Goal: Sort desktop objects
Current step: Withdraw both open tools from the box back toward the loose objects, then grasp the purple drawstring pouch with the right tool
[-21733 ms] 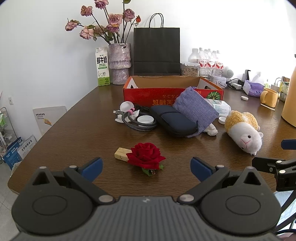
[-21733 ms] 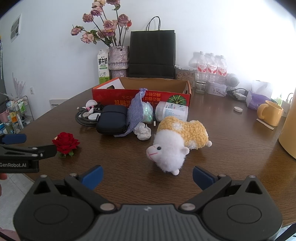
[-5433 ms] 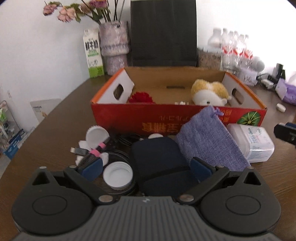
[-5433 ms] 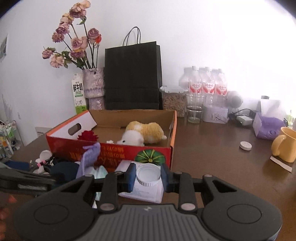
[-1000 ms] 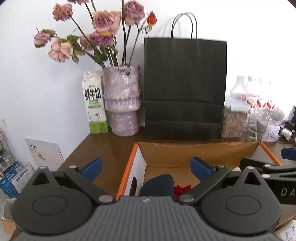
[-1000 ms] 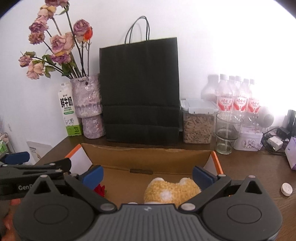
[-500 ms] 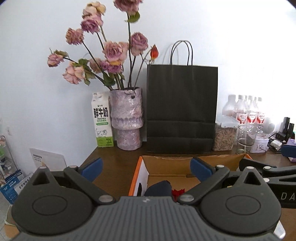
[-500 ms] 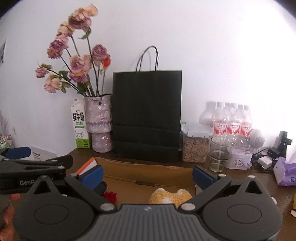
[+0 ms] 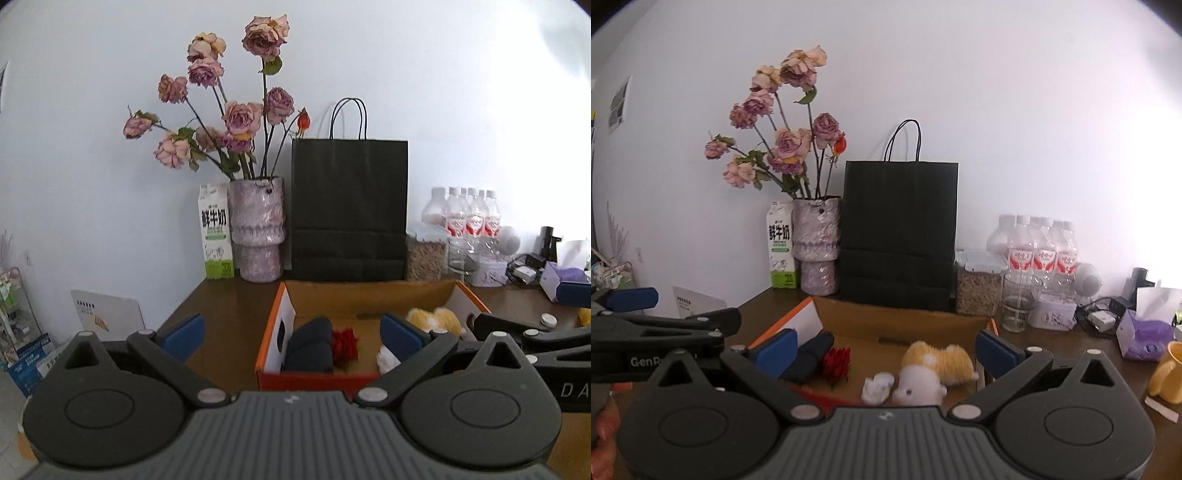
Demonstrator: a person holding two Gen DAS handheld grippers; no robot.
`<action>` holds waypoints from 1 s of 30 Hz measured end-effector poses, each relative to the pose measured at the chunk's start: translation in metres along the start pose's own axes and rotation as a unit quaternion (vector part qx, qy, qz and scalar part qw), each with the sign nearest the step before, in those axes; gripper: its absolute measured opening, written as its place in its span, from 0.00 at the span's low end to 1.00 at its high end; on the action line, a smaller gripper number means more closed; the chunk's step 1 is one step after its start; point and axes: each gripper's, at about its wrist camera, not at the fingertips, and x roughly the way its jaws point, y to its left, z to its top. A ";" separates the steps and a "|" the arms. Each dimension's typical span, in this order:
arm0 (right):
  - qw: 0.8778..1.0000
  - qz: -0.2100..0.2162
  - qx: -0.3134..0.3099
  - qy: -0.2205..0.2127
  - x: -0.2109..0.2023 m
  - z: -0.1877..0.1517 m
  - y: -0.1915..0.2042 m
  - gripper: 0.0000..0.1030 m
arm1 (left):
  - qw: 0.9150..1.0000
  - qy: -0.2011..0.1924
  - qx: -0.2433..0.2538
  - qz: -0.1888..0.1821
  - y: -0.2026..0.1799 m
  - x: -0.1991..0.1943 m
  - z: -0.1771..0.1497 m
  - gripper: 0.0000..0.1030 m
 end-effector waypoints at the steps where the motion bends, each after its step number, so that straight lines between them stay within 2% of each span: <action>1: 1.000 0.000 -0.001 0.001 -0.006 -0.005 0.001 1.00 | 1.000 0.003 -0.002 0.000 0.000 -0.004 -0.005 1.00; 10: 1.000 0.008 -0.003 0.025 -0.038 -0.049 0.004 1.00 | 1.000 0.010 -0.006 -0.007 -0.002 -0.033 -0.052 1.00; 20: 0.998 0.025 -0.010 0.058 -0.054 -0.096 0.011 1.00 | 0.999 0.046 0.002 0.002 -0.002 -0.049 -0.099 1.00; 25: 0.996 0.033 -0.013 0.079 -0.050 -0.111 0.015 1.00 | 0.998 0.064 0.005 0.000 0.002 -0.045 -0.107 1.00; 30: 0.996 0.037 -0.017 0.080 -0.046 -0.112 0.020 1.00 | 0.998 0.064 0.009 0.001 0.004 -0.041 -0.107 1.00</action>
